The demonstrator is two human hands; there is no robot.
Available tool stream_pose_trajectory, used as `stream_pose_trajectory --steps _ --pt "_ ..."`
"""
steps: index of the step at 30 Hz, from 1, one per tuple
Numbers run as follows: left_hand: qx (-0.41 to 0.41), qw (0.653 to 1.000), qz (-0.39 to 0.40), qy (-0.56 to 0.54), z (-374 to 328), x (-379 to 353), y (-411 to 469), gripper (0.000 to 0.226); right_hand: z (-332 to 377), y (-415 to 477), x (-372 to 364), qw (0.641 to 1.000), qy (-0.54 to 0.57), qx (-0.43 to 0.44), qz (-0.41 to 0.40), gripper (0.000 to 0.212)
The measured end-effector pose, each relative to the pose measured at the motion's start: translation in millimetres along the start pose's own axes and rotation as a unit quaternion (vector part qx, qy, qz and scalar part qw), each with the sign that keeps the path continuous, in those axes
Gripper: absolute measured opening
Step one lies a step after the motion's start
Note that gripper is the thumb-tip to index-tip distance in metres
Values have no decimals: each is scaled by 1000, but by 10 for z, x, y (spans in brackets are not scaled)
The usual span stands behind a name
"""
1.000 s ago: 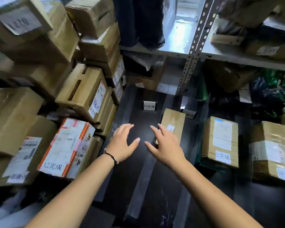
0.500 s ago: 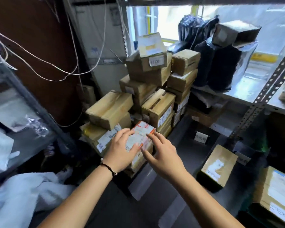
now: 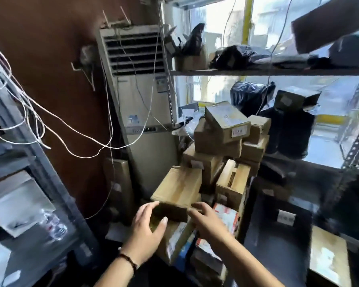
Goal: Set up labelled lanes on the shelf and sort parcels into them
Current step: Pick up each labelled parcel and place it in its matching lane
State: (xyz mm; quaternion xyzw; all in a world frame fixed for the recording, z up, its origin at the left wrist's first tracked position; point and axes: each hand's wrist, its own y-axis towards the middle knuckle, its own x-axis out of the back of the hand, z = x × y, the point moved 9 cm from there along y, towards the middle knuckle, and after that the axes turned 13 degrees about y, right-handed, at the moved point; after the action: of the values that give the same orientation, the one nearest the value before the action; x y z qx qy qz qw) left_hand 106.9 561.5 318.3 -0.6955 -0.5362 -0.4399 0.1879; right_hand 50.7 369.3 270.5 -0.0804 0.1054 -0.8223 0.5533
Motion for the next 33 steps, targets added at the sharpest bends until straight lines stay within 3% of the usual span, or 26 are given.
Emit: stream_pose_trajectory --steps 4,8,17,23,27,30,33 --pt "10 1000 -23 -14 459 124 266 45 -95 301 -231 996 42 -39 -64 50" --pt "16 1000 15 -22 710 76 490 44 -226 474 -301 990 42 -83 -106 70" --pt "-30 996 79 -26 844 -122 1394 45 -502 926 -309 972 169 -116 -118 69" --pt "-66 991 117 0 784 -277 1897 46 -615 1056 -259 961 222 -119 -110 82" --pt "-79 988 131 -8 725 -361 2105 47 -523 1080 -198 962 221 -82 -136 75" --pt "-93 984 150 -14 683 -424 2166 46 -324 1014 -184 959 220 -49 -171 52" --pt "-105 980 169 -29 626 -473 2225 43 -91 923 -187 961 201 -24 -189 45"
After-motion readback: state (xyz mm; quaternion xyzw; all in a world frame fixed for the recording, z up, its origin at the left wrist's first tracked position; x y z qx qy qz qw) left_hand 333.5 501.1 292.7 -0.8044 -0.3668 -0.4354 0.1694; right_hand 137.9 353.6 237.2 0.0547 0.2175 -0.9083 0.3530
